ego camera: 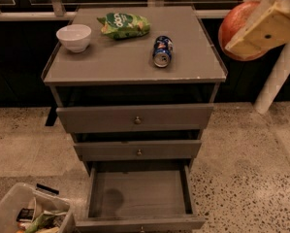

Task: Place apple into bottom drawer

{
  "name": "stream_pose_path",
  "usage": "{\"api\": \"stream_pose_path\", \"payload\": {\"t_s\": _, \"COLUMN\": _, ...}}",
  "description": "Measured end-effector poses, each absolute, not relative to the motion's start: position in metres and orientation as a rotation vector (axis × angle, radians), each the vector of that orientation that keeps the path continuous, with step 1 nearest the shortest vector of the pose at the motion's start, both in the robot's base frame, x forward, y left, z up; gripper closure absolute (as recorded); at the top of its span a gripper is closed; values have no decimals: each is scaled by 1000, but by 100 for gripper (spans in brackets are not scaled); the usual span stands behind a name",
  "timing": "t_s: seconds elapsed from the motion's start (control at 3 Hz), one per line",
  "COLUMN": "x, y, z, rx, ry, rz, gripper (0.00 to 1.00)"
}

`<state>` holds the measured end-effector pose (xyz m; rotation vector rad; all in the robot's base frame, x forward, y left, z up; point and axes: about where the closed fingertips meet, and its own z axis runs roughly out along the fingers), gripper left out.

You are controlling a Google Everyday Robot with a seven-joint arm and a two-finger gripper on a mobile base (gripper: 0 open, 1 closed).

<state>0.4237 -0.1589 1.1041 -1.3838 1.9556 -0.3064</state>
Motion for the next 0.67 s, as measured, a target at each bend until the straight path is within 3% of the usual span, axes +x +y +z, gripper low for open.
{"api": "stream_pose_path", "payload": {"t_s": 0.67, "x": 424, "y": -159, "z": 1104, "rx": -1384, "ry": 1956, "rz": -306, "gripper": 100}}
